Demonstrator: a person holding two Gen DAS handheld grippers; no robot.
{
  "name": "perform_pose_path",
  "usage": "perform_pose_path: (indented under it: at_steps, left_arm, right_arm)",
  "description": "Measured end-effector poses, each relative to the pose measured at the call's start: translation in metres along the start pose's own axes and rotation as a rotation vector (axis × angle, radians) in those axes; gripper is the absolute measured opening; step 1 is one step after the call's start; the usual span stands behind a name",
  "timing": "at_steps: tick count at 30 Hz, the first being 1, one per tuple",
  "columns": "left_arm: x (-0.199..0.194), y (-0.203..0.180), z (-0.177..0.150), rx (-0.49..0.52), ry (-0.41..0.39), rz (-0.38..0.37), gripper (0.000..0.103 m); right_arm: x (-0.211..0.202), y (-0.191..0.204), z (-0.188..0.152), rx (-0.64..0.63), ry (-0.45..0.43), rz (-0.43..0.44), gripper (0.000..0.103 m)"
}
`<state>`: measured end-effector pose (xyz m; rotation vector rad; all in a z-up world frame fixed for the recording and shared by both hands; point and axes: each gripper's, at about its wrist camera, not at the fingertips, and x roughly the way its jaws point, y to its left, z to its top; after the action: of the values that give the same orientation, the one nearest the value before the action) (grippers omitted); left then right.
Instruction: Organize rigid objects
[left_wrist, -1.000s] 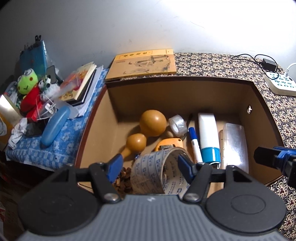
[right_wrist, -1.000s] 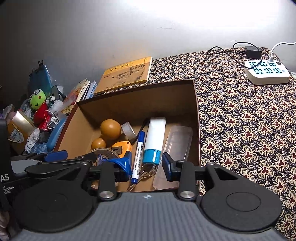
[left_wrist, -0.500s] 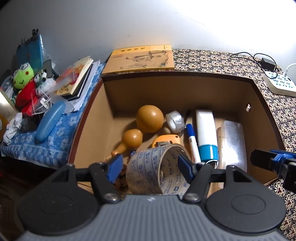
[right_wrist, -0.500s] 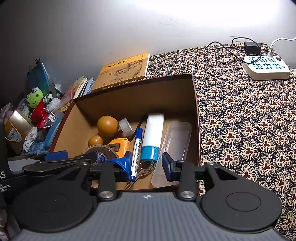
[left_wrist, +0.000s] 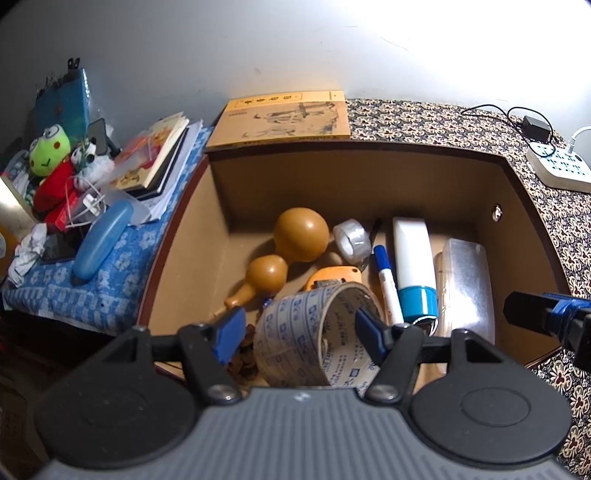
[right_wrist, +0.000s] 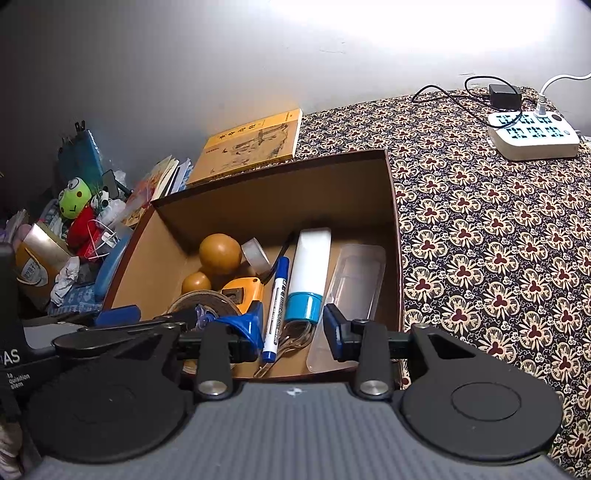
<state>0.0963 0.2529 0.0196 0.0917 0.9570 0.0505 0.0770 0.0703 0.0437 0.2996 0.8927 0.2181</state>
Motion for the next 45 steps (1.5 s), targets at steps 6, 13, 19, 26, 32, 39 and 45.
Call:
perform_pose_path:
  at_steps: [6, 13, 19, 26, 32, 39, 45]
  left_arm:
    - [-0.003, 0.003, 0.002, -0.008, -0.014, 0.015, 0.067]
    - [-0.005, 0.006, 0.003, -0.010, -0.017, 0.016, 0.067]
    - [-0.005, 0.006, 0.002, -0.009, -0.018, 0.014, 0.067]
    - [-0.002, 0.004, 0.000, 0.000, -0.012, 0.014, 0.067]
    - [0.001, 0.005, 0.000, 0.001, -0.003, 0.012, 0.067]
    - [0.005, 0.004, 0.000, -0.001, 0.003, 0.012, 0.067]
    - [0.007, 0.005, -0.001, -0.004, -0.001, 0.015, 0.067]
  right_arm:
    - [-0.004, 0.004, 0.001, -0.023, -0.036, 0.002, 0.019]
    - [-0.004, 0.007, 0.003, -0.040, -0.057, -0.003, 0.018]
    - [-0.002, 0.005, 0.002, -0.039, -0.045, 0.002, 0.018]
    - [-0.001, 0.005, 0.000, -0.046, -0.038, 0.000, 0.018]
    - [0.002, 0.002, 0.000, -0.035, -0.024, -0.002, 0.018]
    - [0.007, 0.000, 0.000, -0.029, -0.010, -0.005, 0.018]
    - [0.011, 0.002, 0.001, -0.044, -0.017, -0.029, 0.018]
